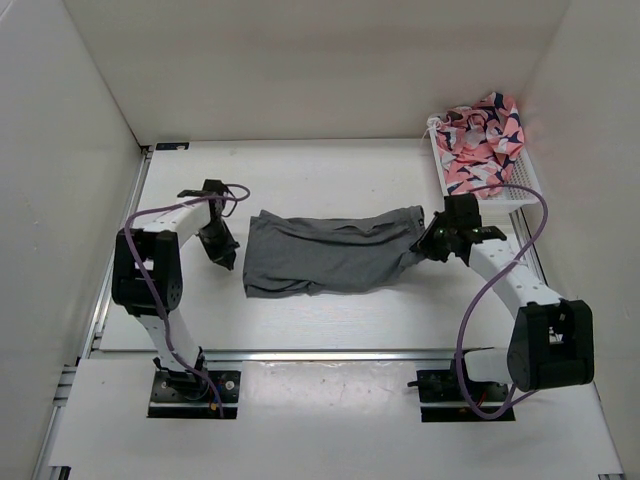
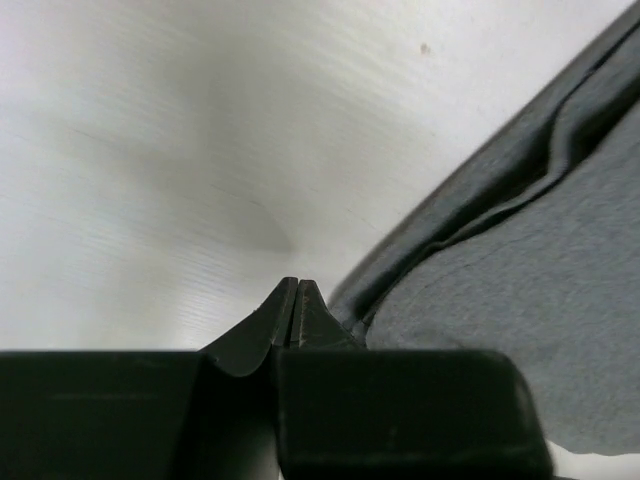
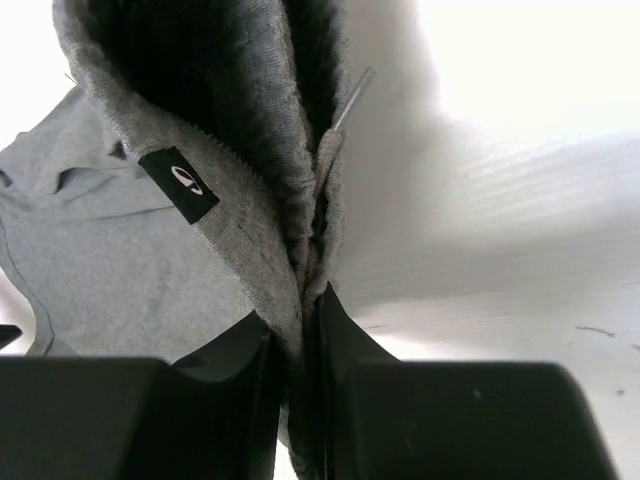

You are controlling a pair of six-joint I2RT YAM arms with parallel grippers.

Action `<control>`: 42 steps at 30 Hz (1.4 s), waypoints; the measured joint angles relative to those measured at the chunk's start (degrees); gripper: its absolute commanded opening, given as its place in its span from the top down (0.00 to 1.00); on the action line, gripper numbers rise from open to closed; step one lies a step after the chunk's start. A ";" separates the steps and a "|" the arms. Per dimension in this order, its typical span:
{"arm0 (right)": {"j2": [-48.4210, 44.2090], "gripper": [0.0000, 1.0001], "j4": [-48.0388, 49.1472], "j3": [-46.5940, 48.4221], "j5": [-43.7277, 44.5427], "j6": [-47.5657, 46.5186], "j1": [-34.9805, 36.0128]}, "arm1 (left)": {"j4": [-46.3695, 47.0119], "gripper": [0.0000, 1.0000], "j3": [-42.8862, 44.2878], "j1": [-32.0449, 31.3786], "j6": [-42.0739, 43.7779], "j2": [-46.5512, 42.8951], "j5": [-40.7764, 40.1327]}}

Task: Fold and stack the shorts
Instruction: Fold the shorts

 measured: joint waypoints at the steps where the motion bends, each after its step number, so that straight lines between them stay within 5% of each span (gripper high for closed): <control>1: 0.00 1.00 -0.79 0.96 0.31 -0.66 0.07 | 0.31 0.89 -0.72 -0.48 -0.39 0.11 0.50; 18: 1.09 1.00 -7.67 12.46 4.61 -5.84 6.21 | 3.45 0.89 1.84 -7.02 -3.32 6.54 6.93; 42: 26.16 1.00 -13.88 45.53 17.53 -7.45 42.21 | 3.04 0.89 2.67 -6.97 -3.54 7.39 7.89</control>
